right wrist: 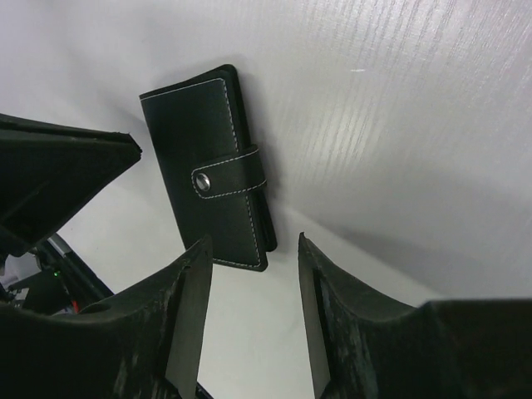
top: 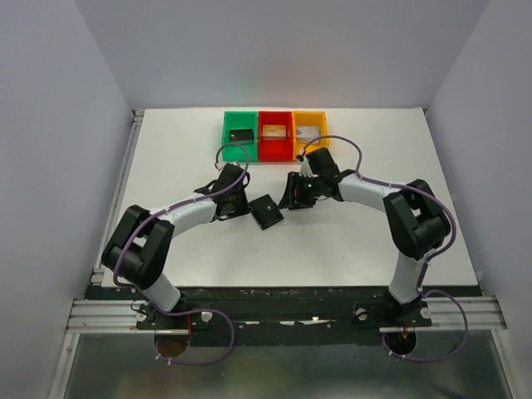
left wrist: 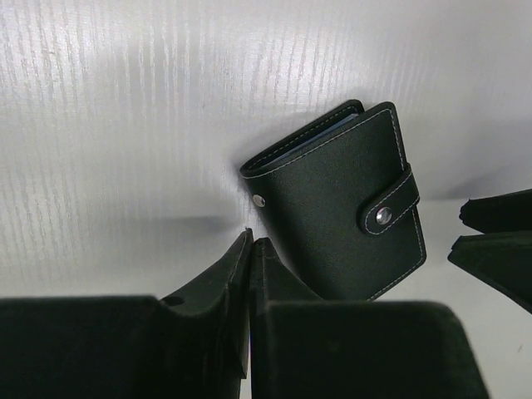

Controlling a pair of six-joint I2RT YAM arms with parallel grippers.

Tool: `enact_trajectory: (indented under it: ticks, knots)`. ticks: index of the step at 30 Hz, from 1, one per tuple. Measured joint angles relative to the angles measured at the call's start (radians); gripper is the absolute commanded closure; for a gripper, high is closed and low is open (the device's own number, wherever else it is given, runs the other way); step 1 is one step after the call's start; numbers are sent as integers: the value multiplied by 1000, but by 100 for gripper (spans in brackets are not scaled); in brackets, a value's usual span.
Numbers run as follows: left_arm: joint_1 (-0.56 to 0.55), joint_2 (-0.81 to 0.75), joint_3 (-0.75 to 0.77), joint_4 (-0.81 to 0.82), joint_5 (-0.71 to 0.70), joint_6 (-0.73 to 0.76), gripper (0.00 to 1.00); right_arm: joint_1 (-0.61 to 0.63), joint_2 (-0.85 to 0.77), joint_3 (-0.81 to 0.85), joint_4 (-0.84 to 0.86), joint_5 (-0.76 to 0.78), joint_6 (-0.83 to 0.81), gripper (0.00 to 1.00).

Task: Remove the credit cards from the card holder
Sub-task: Pick up the card holder from the center of the board.

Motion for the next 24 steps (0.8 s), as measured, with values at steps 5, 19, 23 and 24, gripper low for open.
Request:
enact_trajectory:
  ticks: [5,19,23,24]
  knots:
    - [13,30,9,10,18,9,85,6,54,24,4,-21,10,54]
    - [27,139,58,98,177,83,87,43,55,-71,109,-46,58,62]
    - [27,141,57,110,205,86,87,56,8,-154,167,-46,86,60]
    - [27,141,56,113,211,85,87,57,-1,-171,180,-46,94,59]
